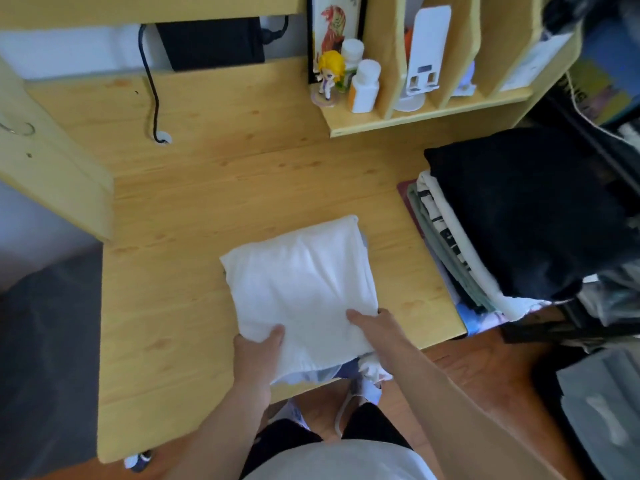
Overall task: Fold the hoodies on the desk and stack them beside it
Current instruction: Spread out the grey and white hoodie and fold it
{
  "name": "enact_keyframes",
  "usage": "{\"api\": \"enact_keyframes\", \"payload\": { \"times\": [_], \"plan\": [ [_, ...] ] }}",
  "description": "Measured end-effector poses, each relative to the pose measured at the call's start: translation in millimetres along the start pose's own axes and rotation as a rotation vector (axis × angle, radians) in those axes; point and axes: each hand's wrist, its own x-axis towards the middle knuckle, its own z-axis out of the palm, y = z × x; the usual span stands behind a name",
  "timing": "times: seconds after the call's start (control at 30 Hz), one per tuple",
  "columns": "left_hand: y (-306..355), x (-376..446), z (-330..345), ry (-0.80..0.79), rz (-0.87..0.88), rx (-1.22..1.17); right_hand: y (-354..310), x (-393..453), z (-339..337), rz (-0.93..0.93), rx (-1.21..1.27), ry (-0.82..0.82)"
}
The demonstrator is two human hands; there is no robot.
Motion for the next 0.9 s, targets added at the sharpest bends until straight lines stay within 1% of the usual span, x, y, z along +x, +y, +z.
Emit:
{"api": "enact_keyframes", "payload": {
  "times": [0.07,0.1,0.13,0.2,0.27,0.37,0.47,0.53,0.6,0.67,0.7,0.77,0.83,0.9],
  "plan": [
    [6.3,-4.3,-5.6,-0.167,-0.159,-0.111,4.8,-17.7,-15.0,0.179,0.212,-0.201],
    [8.7,-10.5,-11.8,-0.293,-0.246,-0.193,7.8,-27.9,-23.5,0.224,0.28,-0.256],
    [12.5,-21.2,-19.0,-0.383,-0.312,-0.275,10.0,-37.8,-32.5,0.239,0.349,-0.292],
    [24.9,-48.8,-22.0,-0.509,-0.349,-0.409,8.2,-53.9,-52.9,0.187,0.473,-0.367],
    [42.9,-80.2,-12.8,-0.574,-0.281,-0.482,-8.1,-76.2,-74.9,0.095,0.499,-0.436],
    [76.4,-133.4,17.6,-0.595,-0.067,-0.511,-45.3,-108.0,-125.7,-0.091,0.441,-0.391],
    [114.5,-199.0,62.9,-0.627,0.153,-0.527,-87.6,-146.7,-198.4,-0.428,0.453,-0.421],
    [138.1,-248.5,103.6,-0.654,0.349,-0.489,-114.6,-170.0,-257.2,-0.634,0.458,-0.413],
    [159.7,-290.5,151.7,-0.7,0.529,-0.514,-144.2,-185.3,-320.2,-0.825,0.428,-0.35],
    [177.7,-313.2,200.8,-0.774,0.631,-0.529,-172.8,-186.6,-379.0,-0.937,0.412,-0.292],
    [183.5,-318.4,225.0,-0.801,0.654,-0.514,-184.4,-180.0,-404.4,-0.95,0.405,-0.273],
    [186.4,-308.1,271.3,-0.771,0.627,-0.483,-198.4,-147.6,-445.6,-0.915,0.372,-0.259],
    [170.5,-279.9,315.3,-0.657,0.569,-0.459,-196.5,-94.2,-470.0,-0.822,0.307,-0.285],
    [135.3,-243.5,353.5,-0.474,0.466,-0.371,-175.9,-29.1,-477.2,-0.648,0.22,-0.262]
  ]
}}
